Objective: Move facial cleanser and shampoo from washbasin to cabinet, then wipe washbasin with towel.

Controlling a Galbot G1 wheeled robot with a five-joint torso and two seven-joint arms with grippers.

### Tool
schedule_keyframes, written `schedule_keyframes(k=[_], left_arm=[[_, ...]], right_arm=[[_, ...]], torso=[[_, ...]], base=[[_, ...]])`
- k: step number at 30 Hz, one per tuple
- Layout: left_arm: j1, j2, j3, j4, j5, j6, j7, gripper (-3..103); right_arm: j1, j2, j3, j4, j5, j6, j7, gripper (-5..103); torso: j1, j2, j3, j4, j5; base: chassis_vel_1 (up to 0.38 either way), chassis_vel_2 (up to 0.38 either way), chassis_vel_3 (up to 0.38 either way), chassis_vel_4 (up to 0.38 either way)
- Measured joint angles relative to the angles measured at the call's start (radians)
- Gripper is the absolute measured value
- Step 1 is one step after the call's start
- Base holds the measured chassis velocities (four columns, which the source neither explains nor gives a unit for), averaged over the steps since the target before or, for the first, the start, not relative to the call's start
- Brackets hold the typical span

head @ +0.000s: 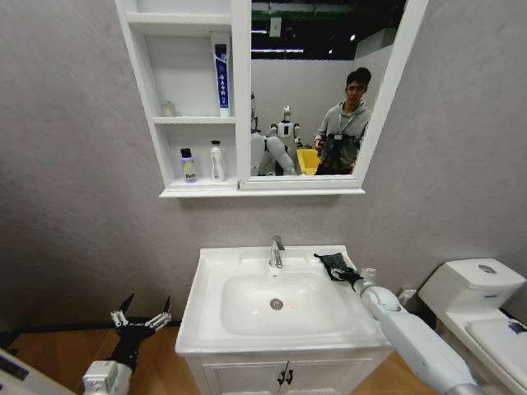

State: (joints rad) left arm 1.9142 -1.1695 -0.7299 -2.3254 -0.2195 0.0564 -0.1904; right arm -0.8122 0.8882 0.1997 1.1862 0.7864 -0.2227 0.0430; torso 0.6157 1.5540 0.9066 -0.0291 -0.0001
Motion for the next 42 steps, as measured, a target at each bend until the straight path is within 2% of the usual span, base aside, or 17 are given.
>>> schedule_keyframes(k=[1, 4, 6, 7, 9, 10, 13, 14, 16, 20, 26, 28, 30, 32, 35, 37, 42], left_arm=[[0.000, 0.000, 0.000, 0.000, 0.000, 0.000, 0.000, 100], [0.000, 0.000, 0.000, 0.000, 0.000, 0.000, 0.000, 100], [0.000, 0.000, 0.000, 0.000, 0.000, 0.000, 0.000, 100], [0.000, 0.000, 0.000, 0.000, 0.000, 0.000, 0.000, 100], [0.000, 0.000, 0.000, 0.000, 0.000, 0.000, 0.000, 100], [0.000, 0.000, 0.000, 0.000, 0.000, 0.000, 0.000, 100], [0.000, 0.000, 0.000, 0.000, 0.000, 0.000, 0.000, 100], [0.000, 0.000, 0.000, 0.000, 0.000, 0.000, 0.000, 100], [0.000, 0.000, 0.000, 0.000, 0.000, 0.000, 0.000, 100], [0.000, 0.000, 0.000, 0.000, 0.000, 0.000, 0.000, 100], [0.000, 0.000, 0.000, 0.000, 0.000, 0.000, 0.000, 100], [0.000, 0.000, 0.000, 0.000, 0.000, 0.000, 0.000, 100], [0.000, 0.000, 0.000, 0.000, 0.000, 0.000, 0.000, 100], [0.000, 0.000, 0.000, 0.000, 0.000, 0.000, 0.000, 100], [0.000, 0.000, 0.000, 0.000, 0.000, 0.000, 0.000, 100], [0.000, 0.000, 0.000, 0.000, 0.000, 0.000, 0.000, 100], [0.000, 0.000, 0.000, 0.000, 0.000, 0.000, 0.000, 100]], right_arm=[[-0.002, -0.002, 0.001, 0.004, -0.001, -0.003, 0.001, 58], [-0.013, -0.004, 0.010, 0.015, -0.005, -0.008, 0.011, 52], [-0.027, -0.008, 0.021, 0.029, -0.004, -0.015, 0.017, 41], [-0.027, -0.008, 0.021, 0.029, -0.004, -0.015, 0.017, 41], [-0.041, -0.012, 0.030, 0.037, -0.004, -0.019, 0.019, 31], [-0.041, -0.012, 0.030, 0.037, -0.004, -0.019, 0.019, 31], [-0.059, -0.016, 0.043, 0.051, -0.004, -0.023, 0.018, 15], [-0.059, -0.016, 0.043, 0.051, -0.004, -0.023, 0.018, 15], [-0.072, -0.018, 0.054, 0.068, -0.002, -0.024, 0.018, 5], [-0.102, -0.023, 0.078, 0.121, 0.000, -0.024, 0.018, 2], [-0.208, -0.062, 0.132, 0.377, 0.050, -0.051, 0.074, 2], [-0.254, -0.073, 0.116, 0.494, 0.077, -0.070, 0.124, 2], [-0.267, -0.076, 0.105, 0.519, 0.077, -0.075, 0.133, 2], [-0.311, -0.080, 0.044, 0.588, 0.047, -0.088, 0.166, 2], [-0.325, -0.078, 0.014, 0.610, 0.047, -0.103, 0.200, 2], [-0.342, -0.076, -0.025, 0.616, 0.047, -0.151, 0.247, 2], [-0.336, -0.073, -0.068, 0.550, 0.036, -0.186, 0.262, 2]], torso=[[0.000, 0.000, 0.000, 0.0001, -0.0001], [0.000, 0.000, 0.000, 0.0002, 0.0000], [0.000, 0.000, 0.000, 0.0002, -0.0001], [0.000, 0.000, 0.000, 0.0002, -0.0001], [0.000, 0.000, 0.000, 0.0000, 0.0000], [0.000, 0.000, 0.000, 0.0000, 0.0000], [0.000, 0.000, 0.000, 0.0001, 0.0000], [0.000, 0.000, 0.000, 0.0001, 0.0000], [0.000, 0.000, 0.000, 0.0001, 0.0002], [0.000, 0.000, 0.000, 0.0000, 0.0003], [0.000, 0.000, 0.000, -0.0001, -0.0001], [0.000, 0.000, 0.000, 0.0001, -0.0006], [0.000, 0.000, 0.000, 0.0003, -0.0006], [0.000, 0.000, 0.000, 0.0002, 0.0001], [0.000, 0.000, 0.000, 0.0000, 0.0000], [0.000, 0.000, 0.000, 0.0001, -0.0002], [0.000, 0.000, 0.000, -0.0001, 0.0002]], base=[[0.000, 0.000, 0.000, 0.000], [0.000, 0.000, 0.000, 0.000], [0.000, 0.000, 0.000, 0.000], [0.000, 0.000, 0.000, 0.000], [0.000, 0.000, 0.000, 0.000], [0.000, 0.000, 0.000, 0.000], [0.000, 0.000, 0.000, 0.000], [0.000, 0.000, 0.000, 0.000], [0.000, 0.000, 0.000, 0.000], [0.000, 0.000, 0.000, 0.000], [0.000, 0.000, 0.000, 0.000], [0.000, 0.000, 0.000, 0.000], [0.000, 0.000, 0.000, 0.000], [0.000, 0.000, 0.000, 0.000], [0.000, 0.000, 0.000, 0.000], [0.000, 0.000, 0.000, 0.000], [0.000, 0.000, 0.000, 0.000]])
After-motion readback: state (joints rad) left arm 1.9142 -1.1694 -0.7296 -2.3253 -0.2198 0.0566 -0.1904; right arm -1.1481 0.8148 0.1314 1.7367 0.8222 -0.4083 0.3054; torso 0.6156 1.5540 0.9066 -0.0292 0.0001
